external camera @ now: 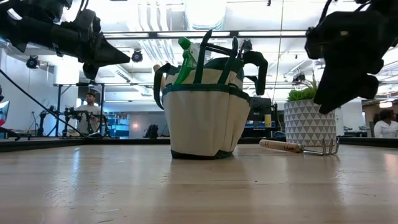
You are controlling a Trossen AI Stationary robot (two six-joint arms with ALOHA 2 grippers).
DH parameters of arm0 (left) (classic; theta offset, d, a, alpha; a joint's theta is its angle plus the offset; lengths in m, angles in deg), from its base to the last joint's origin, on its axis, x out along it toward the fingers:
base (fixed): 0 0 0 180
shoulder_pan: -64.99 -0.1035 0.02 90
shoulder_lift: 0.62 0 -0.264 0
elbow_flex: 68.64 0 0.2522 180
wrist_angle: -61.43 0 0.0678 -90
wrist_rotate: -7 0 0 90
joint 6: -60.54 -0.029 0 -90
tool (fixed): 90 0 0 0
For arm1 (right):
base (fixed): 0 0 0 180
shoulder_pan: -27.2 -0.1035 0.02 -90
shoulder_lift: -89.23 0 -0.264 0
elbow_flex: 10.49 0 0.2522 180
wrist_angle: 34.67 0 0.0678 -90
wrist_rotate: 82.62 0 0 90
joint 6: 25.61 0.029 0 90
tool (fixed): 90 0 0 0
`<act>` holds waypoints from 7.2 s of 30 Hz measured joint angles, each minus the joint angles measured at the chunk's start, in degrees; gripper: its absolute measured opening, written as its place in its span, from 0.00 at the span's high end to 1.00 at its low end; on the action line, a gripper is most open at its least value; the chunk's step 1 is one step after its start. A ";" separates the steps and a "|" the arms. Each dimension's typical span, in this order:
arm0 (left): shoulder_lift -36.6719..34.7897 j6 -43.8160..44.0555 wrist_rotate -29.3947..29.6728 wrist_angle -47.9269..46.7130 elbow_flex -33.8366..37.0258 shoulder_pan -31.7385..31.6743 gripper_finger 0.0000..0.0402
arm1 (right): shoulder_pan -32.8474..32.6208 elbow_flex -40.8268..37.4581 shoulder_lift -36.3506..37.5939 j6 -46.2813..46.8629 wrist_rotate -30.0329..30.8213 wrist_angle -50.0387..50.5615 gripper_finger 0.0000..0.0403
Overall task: Pick & Place Garden tools in Gardening bag
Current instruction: Put the top brown hand rake into the light brown gardening bag
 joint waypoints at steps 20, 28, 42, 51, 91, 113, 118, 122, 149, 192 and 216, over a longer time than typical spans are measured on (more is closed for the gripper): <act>0.17 -0.04 0.08 0.06 0.04 0.00 0.99 | 4.31 -0.35 -9.69 0.49 8.47 -3.08 0.54; 0.33 -0.04 0.07 0.05 0.04 0.02 0.99 | 6.74 0.63 -15.72 -1.81 7.18 -6.10 0.54; 0.63 -0.04 0.04 0.06 0.04 0.07 0.99 | 10.67 0.66 -19.78 -5.15 5.40 -11.52 0.54; 0.81 -0.04 0.01 0.06 0.04 0.09 0.99 | 10.64 0.85 -23.73 -5.39 6.26 -12.76 0.59; 0.87 0.11 -0.10 0.03 0.04 0.10 0.99 | 4.98 0.52 3.33 -1.54 9.23 7.62 0.88; 0.90 1.73 -0.15 0.04 0.04 0.11 0.99 | 1.49 10.50 8.02 -21.38 28.63 3.01 0.88; 1.08 3.75 -1.02 0.18 0.04 0.11 0.99 | 1.11 10.62 6.29 -36.94 28.41 -11.91 0.88; 2.27 4.35 -3.13 2.50 0.04 0.17 0.99 | 1.11 10.71 3.86 -46.30 27.89 -19.42 0.88; 13.81 3.04 -13.29 26.02 1.92 0.17 0.99 | 17.46 10.53 -4.58 -67.98 -12.17 -42.26 0.88; 15.26 2.73 -14.69 29.59 1.84 0.22 0.96 | 19.21 9.62 -22.08 -67.38 -9.06 -63.44 0.88; 15.28 2.69 -14.71 29.53 1.86 0.22 0.96 | 35.20 15.14 -18.32 -79.74 -48.98 -42.08 0.88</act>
